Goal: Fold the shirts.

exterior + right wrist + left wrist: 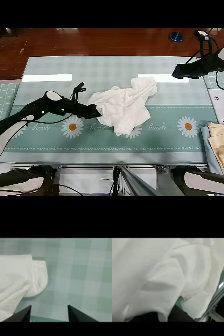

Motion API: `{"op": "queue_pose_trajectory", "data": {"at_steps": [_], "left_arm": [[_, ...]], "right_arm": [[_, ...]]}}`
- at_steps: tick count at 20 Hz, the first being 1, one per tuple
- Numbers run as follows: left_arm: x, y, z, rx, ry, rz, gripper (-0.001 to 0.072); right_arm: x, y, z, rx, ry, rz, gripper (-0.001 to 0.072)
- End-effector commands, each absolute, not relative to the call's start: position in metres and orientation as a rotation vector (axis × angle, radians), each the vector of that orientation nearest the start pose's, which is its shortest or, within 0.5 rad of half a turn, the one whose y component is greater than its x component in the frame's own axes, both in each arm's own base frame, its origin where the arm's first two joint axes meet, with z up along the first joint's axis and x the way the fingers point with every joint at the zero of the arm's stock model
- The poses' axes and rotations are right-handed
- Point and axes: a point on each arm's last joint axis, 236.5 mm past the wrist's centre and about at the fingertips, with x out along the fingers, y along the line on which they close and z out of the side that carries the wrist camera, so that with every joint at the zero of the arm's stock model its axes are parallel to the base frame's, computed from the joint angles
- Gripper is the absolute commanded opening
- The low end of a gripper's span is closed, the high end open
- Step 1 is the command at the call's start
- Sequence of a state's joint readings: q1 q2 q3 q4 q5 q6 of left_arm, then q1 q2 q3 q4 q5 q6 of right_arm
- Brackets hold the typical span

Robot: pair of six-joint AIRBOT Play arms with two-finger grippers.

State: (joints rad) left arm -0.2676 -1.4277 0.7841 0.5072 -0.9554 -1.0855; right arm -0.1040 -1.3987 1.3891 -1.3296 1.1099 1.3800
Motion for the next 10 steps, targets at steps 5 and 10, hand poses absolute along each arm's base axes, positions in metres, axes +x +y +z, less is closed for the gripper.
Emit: {"op": "queue_pose_trajectory", "data": {"at_steps": [5,10], "left_arm": [[0.28,-0.263,-0.012,-0.562,1.319,-0.846,0.0022],[0.279,-0.263,-0.007,-0.578,1.318,-0.839,0.0021]], "right_arm": [[0.473,0.014,-0.011,0.474,1.166,0.285,0.0589],[0.481,0.065,-0.059,0.579,1.224,0.419,0.0588]]}}
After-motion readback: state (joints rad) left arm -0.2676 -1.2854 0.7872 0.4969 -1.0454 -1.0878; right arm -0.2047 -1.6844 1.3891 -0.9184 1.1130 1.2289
